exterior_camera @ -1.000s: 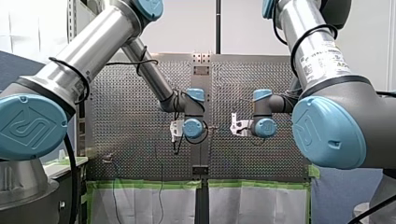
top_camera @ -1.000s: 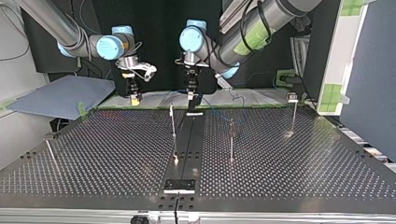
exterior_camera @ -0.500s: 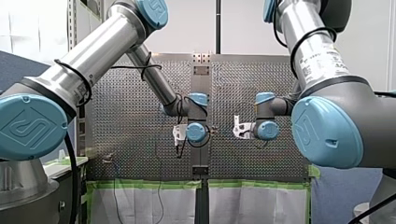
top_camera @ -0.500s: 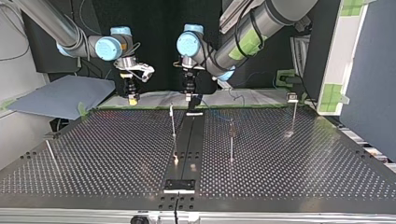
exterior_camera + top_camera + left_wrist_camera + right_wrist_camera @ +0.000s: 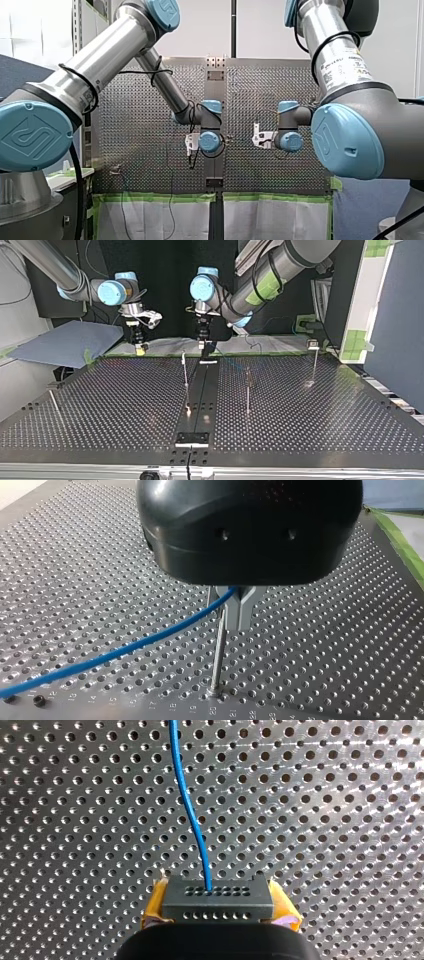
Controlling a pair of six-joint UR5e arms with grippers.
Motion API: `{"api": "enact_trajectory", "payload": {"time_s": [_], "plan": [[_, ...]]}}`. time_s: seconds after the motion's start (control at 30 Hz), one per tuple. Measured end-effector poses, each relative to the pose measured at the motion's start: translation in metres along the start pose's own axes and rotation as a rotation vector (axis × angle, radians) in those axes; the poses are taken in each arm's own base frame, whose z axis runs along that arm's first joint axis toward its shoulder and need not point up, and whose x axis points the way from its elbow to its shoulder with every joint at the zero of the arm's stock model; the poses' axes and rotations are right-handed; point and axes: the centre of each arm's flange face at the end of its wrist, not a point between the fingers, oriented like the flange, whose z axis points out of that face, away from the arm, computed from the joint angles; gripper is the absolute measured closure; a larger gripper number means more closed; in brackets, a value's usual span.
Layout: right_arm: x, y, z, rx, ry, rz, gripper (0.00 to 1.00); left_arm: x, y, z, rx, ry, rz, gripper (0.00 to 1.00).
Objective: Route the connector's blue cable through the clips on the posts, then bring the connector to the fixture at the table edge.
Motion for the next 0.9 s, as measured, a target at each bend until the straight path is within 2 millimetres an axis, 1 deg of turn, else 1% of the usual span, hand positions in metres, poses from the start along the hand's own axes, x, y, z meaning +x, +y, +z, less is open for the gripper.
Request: {"api": "enact_trajectory", "payload": {"time_s": [0.3,0.5,0.7,0.9], "plan": [[0.002,0.016,0.004,-0.013,0.016,0.009,1.00,0.001,-0.002,0.005,0.018,-0.004,-0.002,1.00],[0.003,0.022,0.005,-0.020,0.019,0.011,1.00,-0.002,-0.002,0.011,0.024,-0.012,-0.007,1.00],[0.002,0.024,0.005,-0.023,0.018,0.010,1.00,-0.003,-0.001,0.013,0.029,-0.013,-0.010,1.00],[0.001,0.024,0.006,-0.023,0.017,0.008,1.00,0.008,0.002,0.019,0.027,0.010,-0.004,1.00]]}}
